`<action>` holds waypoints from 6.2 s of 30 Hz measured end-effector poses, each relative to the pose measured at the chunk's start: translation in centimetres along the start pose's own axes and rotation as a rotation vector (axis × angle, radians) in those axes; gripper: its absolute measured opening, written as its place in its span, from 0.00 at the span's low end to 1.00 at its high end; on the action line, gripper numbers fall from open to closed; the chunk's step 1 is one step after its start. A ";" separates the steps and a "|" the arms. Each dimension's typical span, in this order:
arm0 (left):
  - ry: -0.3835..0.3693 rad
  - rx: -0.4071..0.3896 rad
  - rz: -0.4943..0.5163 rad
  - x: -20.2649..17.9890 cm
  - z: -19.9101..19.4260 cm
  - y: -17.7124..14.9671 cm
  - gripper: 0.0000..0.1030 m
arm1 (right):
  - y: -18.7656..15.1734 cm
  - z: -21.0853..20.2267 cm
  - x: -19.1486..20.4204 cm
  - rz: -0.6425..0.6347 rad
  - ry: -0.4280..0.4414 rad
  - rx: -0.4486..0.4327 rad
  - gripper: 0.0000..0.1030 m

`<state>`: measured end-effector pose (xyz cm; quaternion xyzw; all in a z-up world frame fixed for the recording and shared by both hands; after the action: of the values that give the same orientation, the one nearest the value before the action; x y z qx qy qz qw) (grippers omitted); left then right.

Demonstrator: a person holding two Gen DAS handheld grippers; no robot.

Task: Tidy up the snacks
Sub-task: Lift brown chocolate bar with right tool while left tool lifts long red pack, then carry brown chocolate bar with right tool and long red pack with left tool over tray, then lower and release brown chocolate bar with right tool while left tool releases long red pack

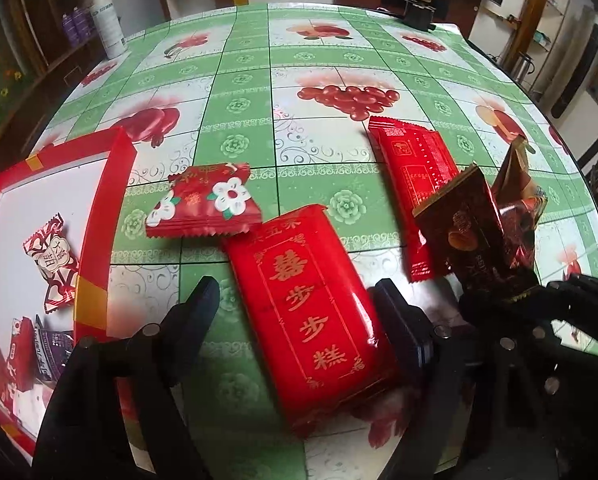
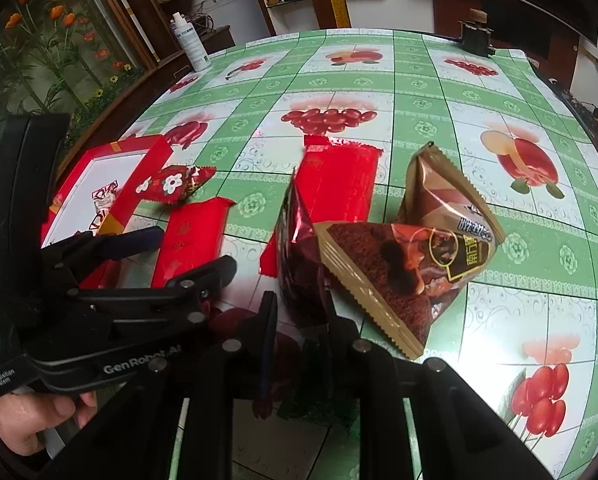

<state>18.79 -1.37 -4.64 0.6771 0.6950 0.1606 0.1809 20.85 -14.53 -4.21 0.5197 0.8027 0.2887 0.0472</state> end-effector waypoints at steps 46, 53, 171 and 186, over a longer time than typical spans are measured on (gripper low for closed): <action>-0.065 0.001 0.085 3.0 -3.0 -4.8 0.48 | 2.0 2.2 6.8 -0.525 -0.037 0.134 0.64; -0.064 0.006 0.084 3.3 -3.1 -4.9 0.48 | 1.8 4.1 7.9 -0.538 -0.011 0.151 0.63; 0.114 -0.176 -0.384 23.6 -7.8 -2.0 0.45 | 12.8 8.3 23.4 -0.381 0.169 0.011 0.31; 0.177 -0.152 -0.411 25.4 -5.9 -2.4 0.45 | 13.2 12.2 24.4 -0.335 0.226 0.054 0.32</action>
<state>13.42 24.07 -1.42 0.4889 0.8174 0.2310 0.1988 25.01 15.44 -2.11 0.3441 0.8856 0.3118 -0.0098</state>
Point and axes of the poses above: each gripper's, at about its wrist camera, not at the fingertips, and z roughly the way its jaws point, x to its left, y to its top, the point moved 1 cm from there along z, roughly the way its jaws point, and after that the axes turned 2 degrees about -y, right-handed, at the moved point
